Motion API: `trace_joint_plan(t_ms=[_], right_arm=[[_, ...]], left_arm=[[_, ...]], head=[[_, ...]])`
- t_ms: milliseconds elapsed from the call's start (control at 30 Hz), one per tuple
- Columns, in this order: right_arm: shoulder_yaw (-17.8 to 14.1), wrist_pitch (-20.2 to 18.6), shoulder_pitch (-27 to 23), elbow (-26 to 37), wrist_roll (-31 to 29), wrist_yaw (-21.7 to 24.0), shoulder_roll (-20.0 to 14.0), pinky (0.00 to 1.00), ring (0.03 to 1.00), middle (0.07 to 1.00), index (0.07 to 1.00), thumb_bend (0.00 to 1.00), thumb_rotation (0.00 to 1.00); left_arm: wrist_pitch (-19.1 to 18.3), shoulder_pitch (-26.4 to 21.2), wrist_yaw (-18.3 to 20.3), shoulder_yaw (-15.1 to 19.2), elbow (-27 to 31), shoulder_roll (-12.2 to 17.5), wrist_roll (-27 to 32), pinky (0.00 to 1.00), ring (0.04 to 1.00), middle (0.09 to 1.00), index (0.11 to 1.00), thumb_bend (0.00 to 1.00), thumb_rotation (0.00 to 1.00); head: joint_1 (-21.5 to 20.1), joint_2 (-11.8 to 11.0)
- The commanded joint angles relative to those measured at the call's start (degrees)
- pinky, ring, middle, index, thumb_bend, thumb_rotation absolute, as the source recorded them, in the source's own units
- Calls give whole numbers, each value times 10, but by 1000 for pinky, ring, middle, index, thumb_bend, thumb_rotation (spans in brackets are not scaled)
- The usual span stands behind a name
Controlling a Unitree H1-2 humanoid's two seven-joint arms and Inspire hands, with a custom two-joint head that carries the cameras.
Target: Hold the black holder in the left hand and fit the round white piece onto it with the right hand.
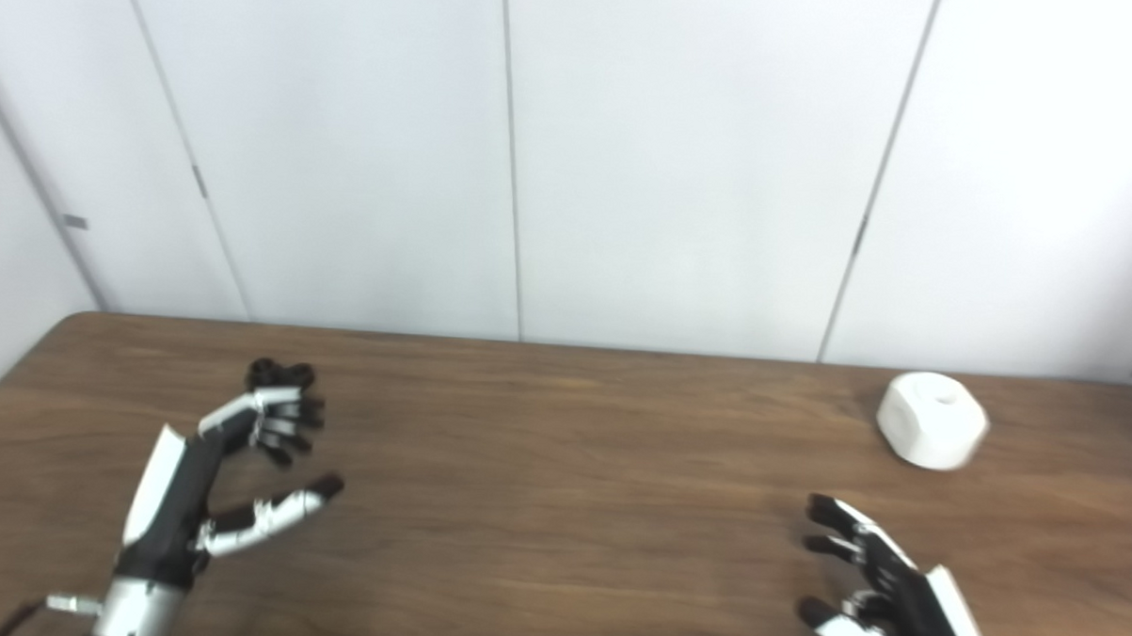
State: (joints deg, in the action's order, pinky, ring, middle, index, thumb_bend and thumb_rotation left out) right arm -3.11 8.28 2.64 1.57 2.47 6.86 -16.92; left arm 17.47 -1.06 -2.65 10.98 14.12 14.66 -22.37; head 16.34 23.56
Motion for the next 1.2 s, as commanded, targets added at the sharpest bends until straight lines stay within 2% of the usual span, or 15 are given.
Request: trace_joint_plan(t_ms=[0,133,200,300,467,533,633,733,867,1033,1133,1167], right_arm=[[-4,-13,8,-18,-4,0,-2,587,791,858,859,929,659],[-6,-3,2,-29,-11,1,-2,604,804,867,870,893,651],[-7,-1,-2,-36,-9,-1,-4,616,810,873,870,878,665],[-12,2,-10,-56,-27,9,-9,660,843,894,877,900,666],[-19,10,-19,-84,-38,19,-22,644,833,891,889,912,683],[-20,17,-23,-96,-43,24,-27,637,834,895,892,920,691],[-24,17,-25,-103,-49,29,-31,641,842,906,903,931,699],[-26,19,-25,-104,-44,29,-36,630,830,899,908,916,710],[-29,19,-25,-105,-48,30,-40,635,822,892,910,945,721],[-31,31,-24,-115,-53,32,-43,644,820,893,909,946,714],[-32,35,-23,-118,-53,33,-44,637,816,889,908,942,716],[-32,32,-22,-115,-53,33,-43,651,823,894,914,937,717]], left_arm=[[-6,-12,-22,17,28,12,-30,404,525,620,670,792,382],[-20,-17,-52,42,42,9,-68,383,501,601,670,797,418],[-50,-20,-61,55,55,6,-96,356,475,588,666,777,397],[-89,-23,-74,68,62,2,-131,358,473,586,675,794,439],[-154,-28,-91,72,71,-3,-208,387,512,636,709,775,467],[-182,-29,-82,67,79,-1,-233,419,556,666,723,791,456],[-238,-30,-46,56,94,5,-273,493,667,744,763,826,468],[-284,-35,-12,43,82,17,-308,547,713,796,797,857,490],[-344,-48,41,21,50,31,-336,756,860,905,859,915,496],[-399,-66,58,-7,-10,35,-338,855,948,974,881,951,455],[-415,-74,54,-23,-42,38,-329,904,987,998,888,977,491],[-420,-78,53,-29,-55,38,-329,961,995,999,901,980,498]], head=[[6,-1],[47,-16],[64,-22],[94,-31],[134,-38],[143,-39],[157,-40],[168,-36],[177,-33],[176,-31],[175,-30],[174,-29]])
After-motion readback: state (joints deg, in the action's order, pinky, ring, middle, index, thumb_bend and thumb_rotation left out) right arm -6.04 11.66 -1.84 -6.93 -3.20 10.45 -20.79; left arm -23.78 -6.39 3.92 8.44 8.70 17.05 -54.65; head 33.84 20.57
